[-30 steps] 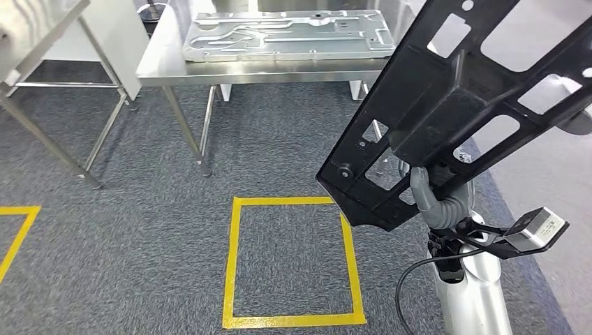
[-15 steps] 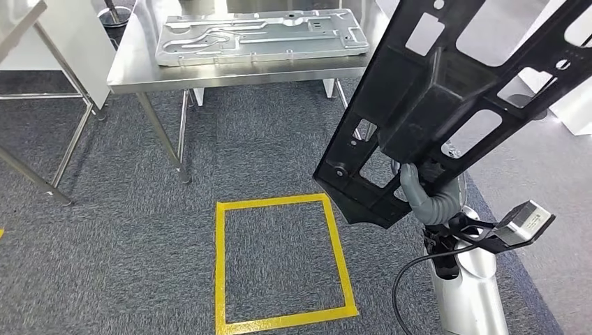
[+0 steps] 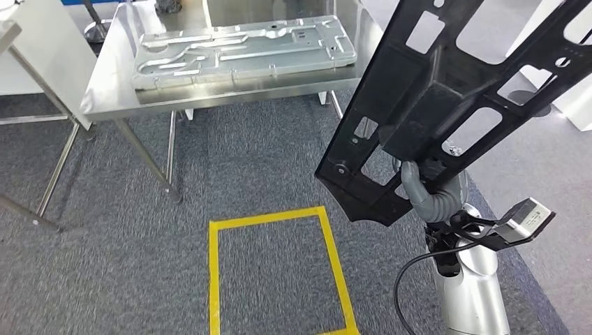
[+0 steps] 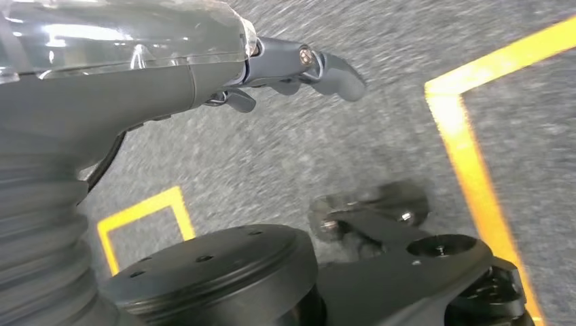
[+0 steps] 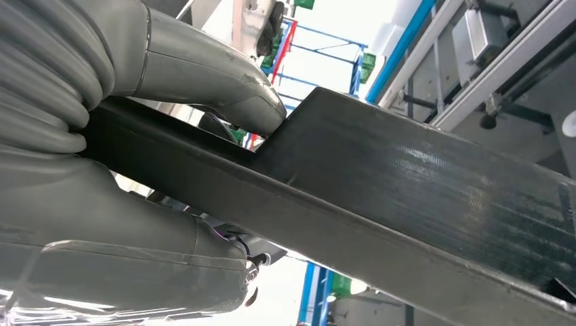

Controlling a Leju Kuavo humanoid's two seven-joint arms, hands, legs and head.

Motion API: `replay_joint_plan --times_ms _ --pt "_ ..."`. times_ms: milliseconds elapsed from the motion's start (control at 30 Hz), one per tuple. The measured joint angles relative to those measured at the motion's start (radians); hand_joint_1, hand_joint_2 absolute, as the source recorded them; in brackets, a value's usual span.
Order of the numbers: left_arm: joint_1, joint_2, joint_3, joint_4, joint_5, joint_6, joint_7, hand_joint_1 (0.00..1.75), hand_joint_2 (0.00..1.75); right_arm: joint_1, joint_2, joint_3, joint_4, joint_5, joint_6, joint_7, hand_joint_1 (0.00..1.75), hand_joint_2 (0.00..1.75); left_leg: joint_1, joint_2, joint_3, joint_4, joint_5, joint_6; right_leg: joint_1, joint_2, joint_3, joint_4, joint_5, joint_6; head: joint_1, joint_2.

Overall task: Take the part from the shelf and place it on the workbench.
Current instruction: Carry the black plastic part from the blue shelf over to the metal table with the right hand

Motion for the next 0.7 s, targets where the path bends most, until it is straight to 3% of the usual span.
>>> replay_joint_plan --times_ms 33,67,133,200,233,300,333,367,433,467,500,567,600,633,700 --pt "0.003 0.0 0.0 0.0 0.0 0.001 0.001 0.0 1.75 0.0 0.0 0.0 0.003 0.0 0.0 0.0 1.75 1.75 -0.004 -0.002 0.008 -0.043 0.05 0.007 -0.001 0.003 0.022 -0.005 -0.017 0.004 0.0 0.0" --pt "0.006 -0.001 0.001 0.001 0.002 0.002 0.001 0.0 1.75 0.0 -0.001 0.0 0.007 0.0 0.0 0.001 1.75 1.75 -0.008 -0.003 0.016 -0.074 0.076 0.014 -0.002 0.006 0.037 -0.011 -0.03 0.009 0.0 0.0" --pt "0.007 -0.001 0.001 0.001 0.003 0.004 0.001 0.0 1.75 0.0 -0.001 -0.001 0.013 0.0 -0.001 0.004 1.75 1.75 -0.021 -0.002 0.031 -0.089 0.065 0.027 -0.009 0.009 0.056 -0.026 -0.037 0.025 0.0 0.0" --pt "0.004 -0.002 0.002 0.002 0.003 0.005 0.003 0.0 1.75 0.0 -0.001 -0.001 0.013 -0.001 -0.003 0.01 1.75 1.75 -0.021 -0.002 0.084 -0.147 0.022 0.036 -0.012 0.008 0.049 0.01 -0.005 0.038 0.0 0.0" --pt "0.005 -0.002 0.002 0.002 0.002 0.005 0.003 0.0 1.75 -0.001 -0.001 -0.002 0.013 -0.001 -0.004 0.012 1.75 1.75 -0.015 -0.004 0.121 -0.184 0.002 0.039 -0.012 0.006 0.018 0.068 0.027 0.044 0.0 0.0" --pt "0.011 -0.003 0.002 0.002 0.002 0.006 0.004 0.0 1.75 -0.001 0.0 -0.003 0.015 -0.002 -0.003 0.014 1.75 1.75 -0.001 -0.009 0.197 -0.252 -0.031 0.04 -0.014 0.001 -0.086 0.211 0.065 0.057 0.001 0.0" --pt "0.015 -0.003 0.002 0.002 0.001 0.006 0.004 0.0 1.75 0.001 0.0 -0.004 0.017 -0.001 -0.003 0.014 1.75 1.75 0.004 -0.011 0.232 -0.272 -0.041 0.041 -0.016 -0.002 -0.142 0.261 0.052 0.064 0.001 0.0" --pt "0.019 -0.004 0.002 0.002 0.001 0.005 0.005 0.0 1.75 0.003 0.0 -0.004 0.018 -0.001 -0.003 0.015 1.75 1.75 0.007 -0.013 0.266 -0.289 -0.054 0.039 -0.019 -0.004 -0.187 0.283 0.017 0.069 0.001 0.0" --pt "0.026 -0.005 0.002 0.002 -0.001 0.005 0.006 0.0 1.75 0.004 0.001 -0.005 0.02 -0.001 -0.003 0.016 1.75 1.75 0.016 -0.019 0.338 -0.318 -0.086 0.03 -0.023 -0.008 -0.256 0.26 -0.055 0.077 0.001 0.0" --pt "0.028 -0.006 0.002 0.002 -0.002 0.004 0.006 0.0 1.75 0.004 0.001 -0.006 0.02 -0.001 -0.003 0.015 1.75 1.75 0.021 -0.022 0.373 -0.328 -0.105 0.025 -0.023 -0.011 -0.278 0.218 -0.057 0.08 0.001 0.0" --pt "0.029 -0.007 0.002 0.002 -0.002 0.004 0.007 0.0 1.75 0.004 0.001 -0.006 0.02 -0.001 -0.003 0.015 1.75 1.75 0.026 -0.024 0.407 -0.335 -0.126 0.02 -0.023 -0.015 -0.293 0.161 -0.015 0.082 0.001 0.0" --pt "0.032 -0.008 0.003 0.003 -0.001 0.004 0.007 0.0 1.75 0.008 0.002 -0.007 0.026 -0.001 -0.003 0.016 1.75 1.75 0.029 -0.026 0.464 -0.346 -0.173 0.006 -0.02 -0.029 -0.311 0.039 0.19 0.075 0.001 0.0" --pt "0.031 -0.008 0.003 0.003 -0.001 0.004 0.008 0.0 1.75 0.01 0.003 -0.008 0.029 -0.001 -0.003 0.016 1.75 1.75 0.029 -0.026 0.484 -0.356 -0.192 -0.002 -0.016 -0.033 -0.315 0.009 0.268 0.067 0.002 0.0" --pt "0.03 -0.008 0.003 0.004 -0.001 0.004 0.009 0.0 1.75 0.013 0.004 -0.01 0.031 -0.001 -0.004 0.016 1.75 1.75 0.027 -0.024 0.506 -0.367 -0.202 -0.011 -0.012 -0.033 -0.315 -0.002 0.309 0.057 0.004 0.0" --pt "0.021 -0.007 0.004 0.003 -0.001 0.004 0.009 0.0 1.75 0.011 0.005 -0.012 0.027 -0.003 -0.006 0.017 1.75 1.75 0.025 -0.022 0.517 -0.333 -0.172 -0.025 -0.013 -0.022 -0.288 0.005 0.268 0.039 0.006 0.0"
